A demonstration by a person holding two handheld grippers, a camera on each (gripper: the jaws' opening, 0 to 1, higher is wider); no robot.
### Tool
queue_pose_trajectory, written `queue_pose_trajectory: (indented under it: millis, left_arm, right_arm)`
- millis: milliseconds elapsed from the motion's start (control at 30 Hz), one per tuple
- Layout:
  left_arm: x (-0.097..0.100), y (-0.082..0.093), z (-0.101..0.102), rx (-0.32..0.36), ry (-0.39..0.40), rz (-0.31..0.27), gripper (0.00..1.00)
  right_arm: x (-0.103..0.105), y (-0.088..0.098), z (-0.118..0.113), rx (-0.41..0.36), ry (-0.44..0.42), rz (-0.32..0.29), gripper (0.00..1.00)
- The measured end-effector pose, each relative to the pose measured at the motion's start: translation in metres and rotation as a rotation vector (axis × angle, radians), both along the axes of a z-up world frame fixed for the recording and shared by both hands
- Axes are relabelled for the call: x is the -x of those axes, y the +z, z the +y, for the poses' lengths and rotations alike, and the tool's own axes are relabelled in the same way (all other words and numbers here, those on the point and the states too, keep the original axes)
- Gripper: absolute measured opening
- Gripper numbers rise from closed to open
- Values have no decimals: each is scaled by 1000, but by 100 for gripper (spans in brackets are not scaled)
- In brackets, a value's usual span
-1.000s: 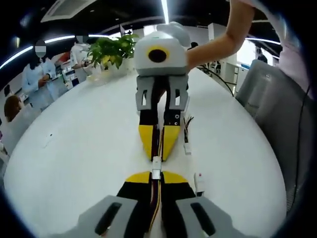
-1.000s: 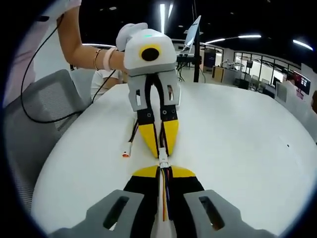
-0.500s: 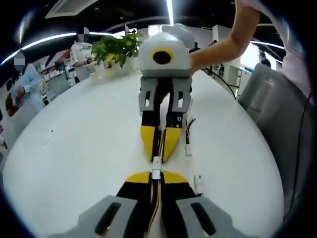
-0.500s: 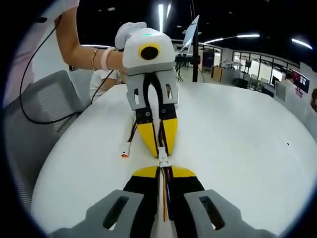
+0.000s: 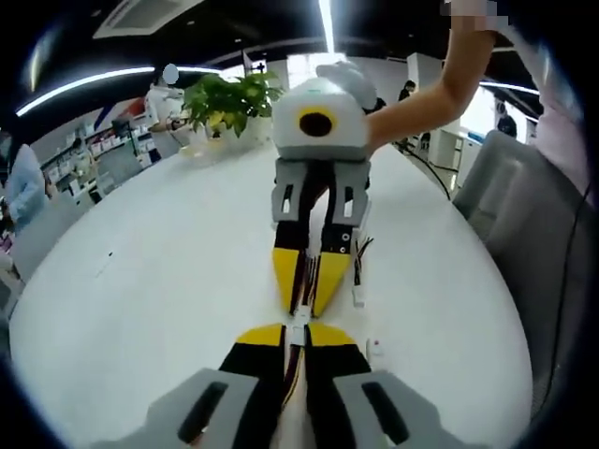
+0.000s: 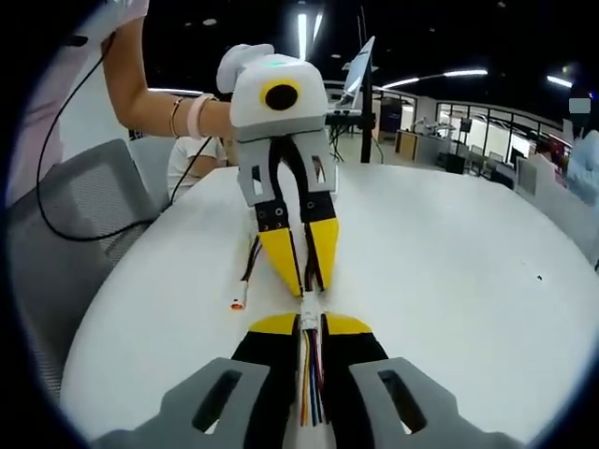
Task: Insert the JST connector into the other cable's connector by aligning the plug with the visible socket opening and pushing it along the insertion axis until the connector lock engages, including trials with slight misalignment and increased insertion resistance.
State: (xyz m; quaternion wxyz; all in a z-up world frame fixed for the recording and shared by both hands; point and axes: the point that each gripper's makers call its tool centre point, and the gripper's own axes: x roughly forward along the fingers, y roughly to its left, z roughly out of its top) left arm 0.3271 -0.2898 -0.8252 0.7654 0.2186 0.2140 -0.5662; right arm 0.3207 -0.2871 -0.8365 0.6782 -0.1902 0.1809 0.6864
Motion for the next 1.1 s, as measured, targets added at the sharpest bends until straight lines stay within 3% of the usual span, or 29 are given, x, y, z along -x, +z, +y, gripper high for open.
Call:
queue_pose_trajectory:
  millis: [67,367,700,1100]
  left_arm:
    - [3,6,-2,26,3,14,2]
    - [12,20,-2,38,0,-22,3]
    - [25,26,-3,43,5,-47,5]
    - [46,17,-1,20,-9,-19,6]
  right_arm:
    - [1,4,0,-7,1,-8,7]
    - [8,19,-5,-25,12,-22,7]
    - [23,29,-8,-37,38,-27,8]
    - [36,29,-17,-23,57,-20,9]
